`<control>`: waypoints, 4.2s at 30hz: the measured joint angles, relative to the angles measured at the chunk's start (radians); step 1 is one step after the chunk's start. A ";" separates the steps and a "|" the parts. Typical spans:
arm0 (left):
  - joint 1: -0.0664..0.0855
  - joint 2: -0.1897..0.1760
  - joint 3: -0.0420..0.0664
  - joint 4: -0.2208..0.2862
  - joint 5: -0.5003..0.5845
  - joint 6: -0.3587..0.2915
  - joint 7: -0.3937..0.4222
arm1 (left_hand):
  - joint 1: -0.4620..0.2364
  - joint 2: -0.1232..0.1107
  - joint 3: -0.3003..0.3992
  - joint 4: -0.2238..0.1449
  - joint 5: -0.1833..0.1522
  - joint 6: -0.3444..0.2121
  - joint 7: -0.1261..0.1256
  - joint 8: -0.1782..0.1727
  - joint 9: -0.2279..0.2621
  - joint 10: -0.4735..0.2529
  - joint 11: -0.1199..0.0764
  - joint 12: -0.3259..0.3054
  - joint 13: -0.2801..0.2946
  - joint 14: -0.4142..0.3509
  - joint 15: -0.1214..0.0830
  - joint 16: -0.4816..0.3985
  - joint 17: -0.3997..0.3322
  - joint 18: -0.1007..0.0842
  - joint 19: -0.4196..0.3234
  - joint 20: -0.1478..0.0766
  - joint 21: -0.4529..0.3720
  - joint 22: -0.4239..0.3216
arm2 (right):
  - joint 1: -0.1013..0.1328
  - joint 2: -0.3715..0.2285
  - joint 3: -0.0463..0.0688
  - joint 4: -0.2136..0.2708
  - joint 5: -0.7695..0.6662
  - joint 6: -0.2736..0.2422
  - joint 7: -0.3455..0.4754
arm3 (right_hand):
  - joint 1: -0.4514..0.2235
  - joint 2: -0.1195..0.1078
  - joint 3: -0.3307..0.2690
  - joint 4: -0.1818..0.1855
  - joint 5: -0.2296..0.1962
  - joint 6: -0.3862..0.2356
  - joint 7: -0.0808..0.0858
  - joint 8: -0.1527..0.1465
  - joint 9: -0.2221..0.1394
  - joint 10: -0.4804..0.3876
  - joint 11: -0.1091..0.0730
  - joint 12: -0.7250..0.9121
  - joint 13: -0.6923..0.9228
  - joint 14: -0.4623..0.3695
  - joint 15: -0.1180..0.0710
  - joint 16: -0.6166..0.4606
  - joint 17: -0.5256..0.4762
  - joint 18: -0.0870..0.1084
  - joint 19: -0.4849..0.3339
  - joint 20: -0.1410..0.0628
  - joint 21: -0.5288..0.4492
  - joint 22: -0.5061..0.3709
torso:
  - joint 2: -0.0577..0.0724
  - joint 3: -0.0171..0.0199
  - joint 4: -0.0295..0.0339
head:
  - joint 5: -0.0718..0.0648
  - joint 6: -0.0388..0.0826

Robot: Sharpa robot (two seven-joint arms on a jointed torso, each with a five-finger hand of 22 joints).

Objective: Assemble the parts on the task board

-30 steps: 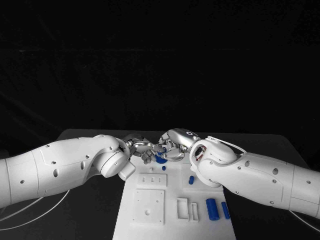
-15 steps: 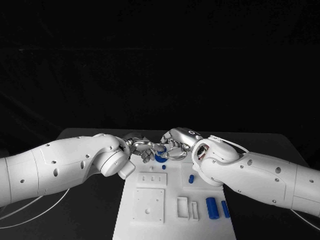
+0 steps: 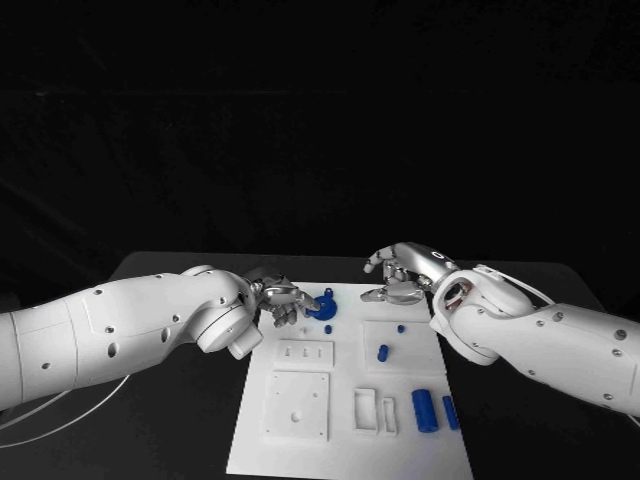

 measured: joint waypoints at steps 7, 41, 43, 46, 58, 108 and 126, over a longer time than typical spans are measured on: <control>-0.013 0.013 -0.001 -0.021 -0.091 0.025 -0.050 | -0.008 -0.005 0.010 -0.010 0.007 0.000 -0.001 -0.014 0.015 0.009 -0.011 0.089 0.066 0.019 -0.023 0.071 0.013 0.000 0.027 -0.008 0.046 0.012 | 0.000 -0.072 0.005 0.008 0.054 -0.024 0.016 | 0.013 0.013 -0.007 0.007 0.005 0.003 -0.007 0.002 0.001 0.000 0.000 0.000 -0.007 0.000 0.000 0.000 0.000 0.000 -0.001 0.001 -0.003 -0.002 | 0.000 0.0007 -0.0023 | 0.005 -0.013; -0.102 0.065 -0.001 -0.050 -0.439 0.064 -0.124 | -0.055 0.006 0.024 -0.017 0.106 0.011 -0.003 -0.025 0.099 0.016 -0.018 0.319 0.229 0.017 -0.042 0.269 0.000 0.015 0.111 -0.035 0.146 0.012 | 0.022 -0.103 0.049 -0.006 0.137 -0.035 0.025 | 0.036 0.014 -0.024 0.041 0.106 0.009 -0.014 0.004 0.001 -0.006 0.001 0.008 -0.028 0.003 -0.003 -0.004 0.000 0.000 0.001 0.008 -0.008 -0.001 | 0.000 -0.0019 0.0011 | 0.015 -0.077; -0.102 0.065 0.000 -0.050 -0.442 0.066 -0.124 | -0.058 0.005 0.025 -0.019 0.106 0.011 -0.003 -0.025 0.099 0.016 -0.018 0.322 0.229 0.017 -0.042 0.269 -0.001 0.015 0.111 -0.035 0.147 0.012 | 0.022 -0.103 0.049 -0.006 0.138 -0.034 0.025 | 0.035 0.014 -0.026 0.043 0.114 0.013 -0.017 0.004 0.001 -0.006 0.001 0.008 -0.030 0.003 -0.003 -0.004 0.000 0.000 0.001 0.008 -0.011 -0.001 | 0.000 -0.0020 0.0011 | 0.015 -0.078; -0.103 0.064 0.000 -0.049 -0.445 0.068 -0.124 | -0.058 0.005 0.025 -0.019 0.106 0.011 -0.003 -0.025 0.099 0.016 -0.018 0.322 0.229 0.017 -0.042 0.269 -0.002 0.015 0.111 -0.035 0.147 0.012 | 0.022 -0.103 0.049 -0.007 0.138 -0.034 0.025 | 0.035 0.014 -0.024 0.045 0.116 0.013 -0.017 0.006 0.001 -0.007 0.000 0.008 -0.030 0.003 -0.003 -0.004 0.000 -0.001 0.000 0.008 -0.012 -0.001 | 0.000 -0.0019 0.0009 | 0.015 -0.080; -0.105 0.065 0.001 -0.052 -0.450 0.073 -0.123 | -0.064 0.012 0.025 -0.019 0.106 0.011 -0.003 -0.025 0.103 0.016 -0.018 0.330 0.230 0.017 -0.042 0.278 -0.006 0.015 0.111 -0.035 0.147 0.012 | 0.022 -0.103 0.049 -0.007 0.139 -0.033 0.025 | 0.043 0.015 -0.029 0.051 0.144 0.013 -0.017 0.009 0.000 -0.007 0.000 0.012 -0.036 0.003 -0.003 -0.004 0.000 0.000 0.000 0.009 -0.012 0.001 | -0.001 -0.0019 0.0007 | 0.015 -0.081; -0.104 0.061 0.005 -0.057 -0.458 0.108 -0.120 | -0.069 0.007 0.025 -0.029 0.089 0.017 -0.009 -0.014 0.106 0.019 -0.021 0.353 0.231 0.024 -0.049 0.304 -0.021 0.015 0.111 -0.035 0.154 0.012 | 0.022 -0.101 0.049 -0.011 0.144 -0.022 0.026 | 0.043 0.014 -0.037 0.059 0.187 0.016 -0.020 0.009 -0.001 -0.007 0.000 0.017 -0.043 0.003 -0.003 -0.008 0.001 0.000 0.003 0.009 -0.015 0.004 | 0.000 -0.0020 0.0003 | 0.015 -0.082; -0.103 0.063 0.006 -0.061 -0.458 0.124 -0.120 | -0.069 0.007 0.025 -0.032 0.090 0.017 -0.009 -0.012 0.106 0.019 -0.021 0.357 0.230 0.025 -0.050 0.312 -0.026 0.015 0.111 -0.035 0.158 0.012 | 0.022 -0.099 0.049 -0.011 0.145 -0.019 0.026 | 0.043 0.014 -0.037 0.059 0.190 0.016 -0.020 0.009 -0.002 -0.007 0.000 0.019 -0.044 0.003 -0.003 -0.008 0.001 0.000 0.003 0.009 -0.015 0.005 | 0.000 -0.0019 -0.0001 | 0.012 -0.082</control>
